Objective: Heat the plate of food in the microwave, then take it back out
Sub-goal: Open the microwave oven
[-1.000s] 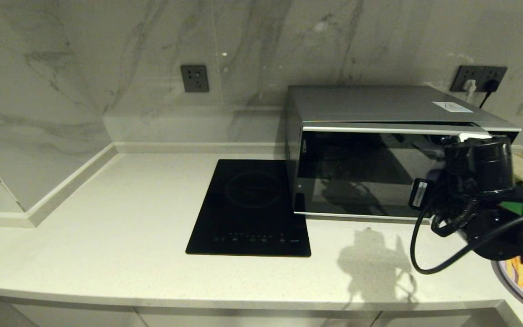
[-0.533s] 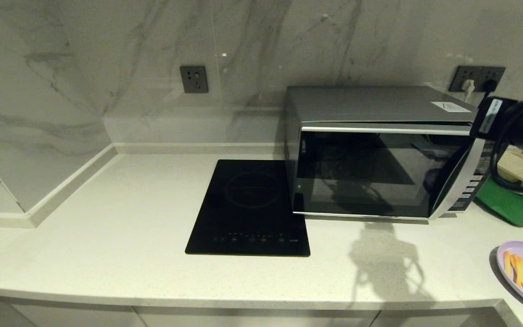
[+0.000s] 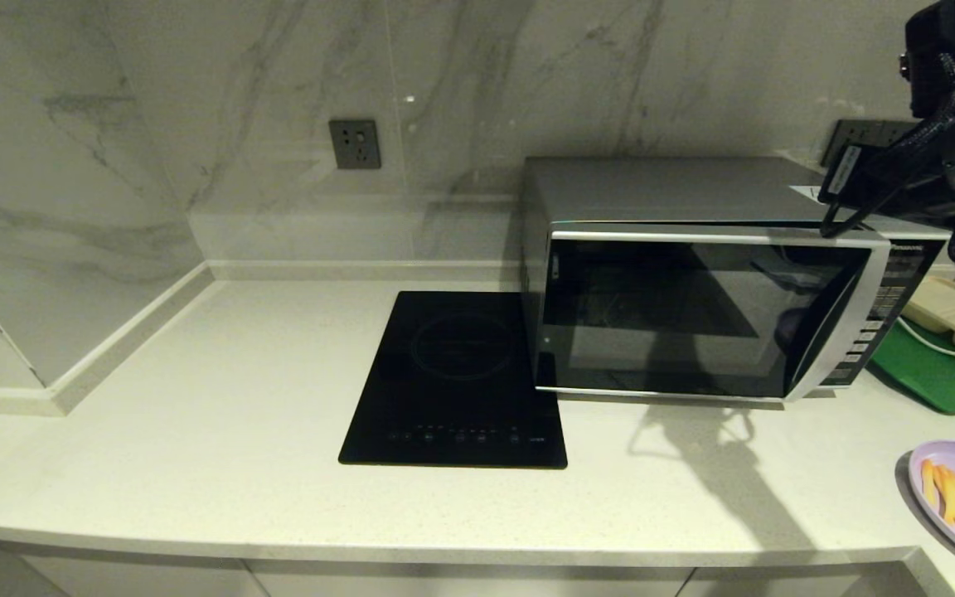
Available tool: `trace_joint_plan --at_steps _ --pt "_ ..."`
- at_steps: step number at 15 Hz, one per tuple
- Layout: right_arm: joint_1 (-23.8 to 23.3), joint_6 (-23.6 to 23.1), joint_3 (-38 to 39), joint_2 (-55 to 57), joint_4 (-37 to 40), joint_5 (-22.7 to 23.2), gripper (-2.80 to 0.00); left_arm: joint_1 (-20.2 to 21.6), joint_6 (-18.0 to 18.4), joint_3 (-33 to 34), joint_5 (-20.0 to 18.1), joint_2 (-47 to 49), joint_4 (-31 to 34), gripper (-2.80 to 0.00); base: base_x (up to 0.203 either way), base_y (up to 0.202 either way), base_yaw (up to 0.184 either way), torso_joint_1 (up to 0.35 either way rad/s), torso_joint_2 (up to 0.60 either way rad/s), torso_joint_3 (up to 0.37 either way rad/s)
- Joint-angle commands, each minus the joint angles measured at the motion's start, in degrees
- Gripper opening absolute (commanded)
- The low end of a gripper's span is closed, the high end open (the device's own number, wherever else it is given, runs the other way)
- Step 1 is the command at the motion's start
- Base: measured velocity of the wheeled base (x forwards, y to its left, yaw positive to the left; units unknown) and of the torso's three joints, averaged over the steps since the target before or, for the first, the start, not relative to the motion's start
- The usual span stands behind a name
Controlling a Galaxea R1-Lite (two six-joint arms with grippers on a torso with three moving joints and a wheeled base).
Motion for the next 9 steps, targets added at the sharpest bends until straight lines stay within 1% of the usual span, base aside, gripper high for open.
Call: trace_joint_plan --at_steps 1,4,9 --pt "-1.1 0.2 -4.2 5.2 0.5 0.6 -2.80 0.0 -0.1 0.0 0.0 0.0 0.0 -2.80 0.000 0.000 0.000 0.000 0.00 0.000" --pt "-2.5 0.2 -7.1 7.4 1.8 2.0 -2.80 0.0 -0.1 0.0 0.0 0.0 0.1 -2.80 0.000 0.000 0.000 0.000 0.00 0.000" --pt "-2.9 1.3 -6.8 8.2 2.2 4.4 -2.80 0.0 -0.1 0.0 0.0 0.0 0.0 -2.80 0.000 0.000 0.000 0.000 0.00 0.000"
